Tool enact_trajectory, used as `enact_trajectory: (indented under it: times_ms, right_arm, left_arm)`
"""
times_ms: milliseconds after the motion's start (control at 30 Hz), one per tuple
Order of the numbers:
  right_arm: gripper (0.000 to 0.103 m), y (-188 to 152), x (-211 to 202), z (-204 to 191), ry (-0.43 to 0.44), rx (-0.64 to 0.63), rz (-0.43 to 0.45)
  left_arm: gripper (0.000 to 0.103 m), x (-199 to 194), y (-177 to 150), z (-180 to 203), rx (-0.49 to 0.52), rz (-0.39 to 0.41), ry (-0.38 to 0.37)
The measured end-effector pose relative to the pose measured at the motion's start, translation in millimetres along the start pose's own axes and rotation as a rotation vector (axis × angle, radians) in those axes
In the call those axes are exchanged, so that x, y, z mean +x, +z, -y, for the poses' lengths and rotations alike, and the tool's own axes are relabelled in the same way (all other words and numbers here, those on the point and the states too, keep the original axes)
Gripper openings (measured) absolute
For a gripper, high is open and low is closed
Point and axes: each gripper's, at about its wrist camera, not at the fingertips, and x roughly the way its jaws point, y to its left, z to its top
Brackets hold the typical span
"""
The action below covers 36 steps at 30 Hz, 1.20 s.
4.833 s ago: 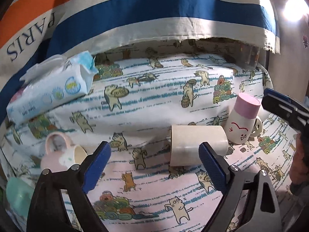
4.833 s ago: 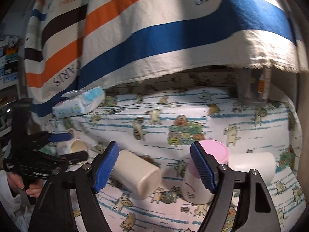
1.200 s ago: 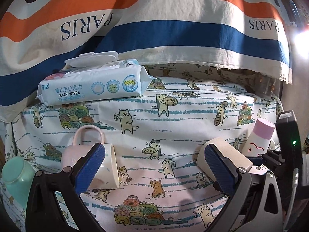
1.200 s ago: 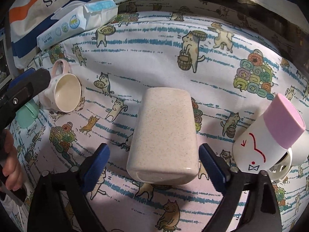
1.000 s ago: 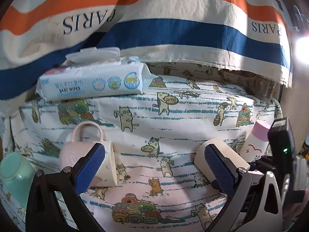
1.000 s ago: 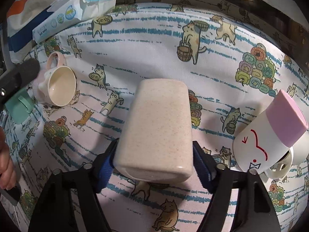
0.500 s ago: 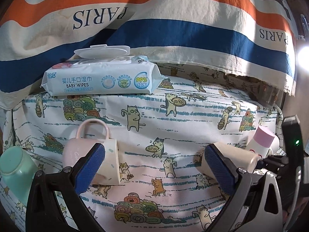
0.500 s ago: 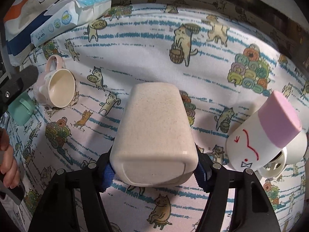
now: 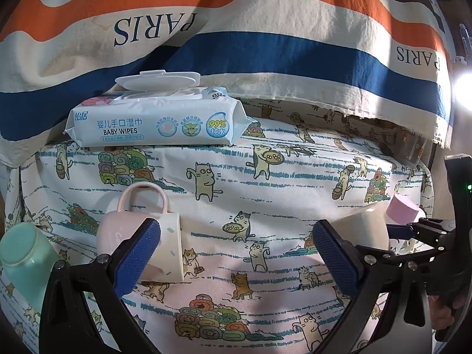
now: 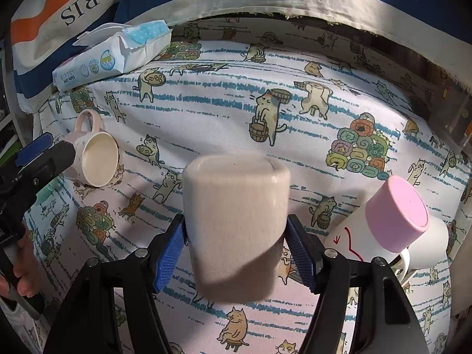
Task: Flip cup upside down
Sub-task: 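Rotate the held beige cup so its base faces up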
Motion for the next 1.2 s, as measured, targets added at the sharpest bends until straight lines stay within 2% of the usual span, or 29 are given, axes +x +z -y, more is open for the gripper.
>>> enact_trajectory:
  times_ms: [433,567,767,800,833,900,1100,1167,1200]
  right_arm:
    - [0.067,2,6,-4,-0.003,0.000,-0.012]
    - [0.067,-2,18,-4,-0.016,-0.005,-0.131]
    - [0.067,5,24,-3,0.016,-0.035,-0.196]
    - [0.070,8,27,-3,0.013,-0.032,-0.205]
    - [0.081,11,29,-3,0.008,-0.028,-0.209]
    - [0.093,18,40,-4,0.000,-0.026,-0.236]
    - [0.092,23,68,-10,0.005,-0.030,-0.330]
    - [0.080,24,75,-11,0.009,-0.027,-0.352]
    - [0.069,24,78,-12,0.004,-0.030,-0.367]
  left_arm:
    - [0.102,-1,0,1,0.003,0.003,0.003]
    - [0.102,1,-1,-1,0.001,0.000,0.007]
    - [0.102,2,0,-1,0.002,-0.004,0.008]
    - [0.102,2,-1,-1,0.002,-0.005,0.011]
    - [0.102,3,-1,-1,0.003,-0.008,0.014]
    - [0.102,6,-2,-2,0.002,-0.015,0.020]
    - [0.102,12,-4,-4,-0.002,-0.039,0.037]
    - [0.102,11,-3,-5,-0.010,-0.039,0.035]
    - [0.102,10,-3,-6,-0.012,-0.036,0.036]
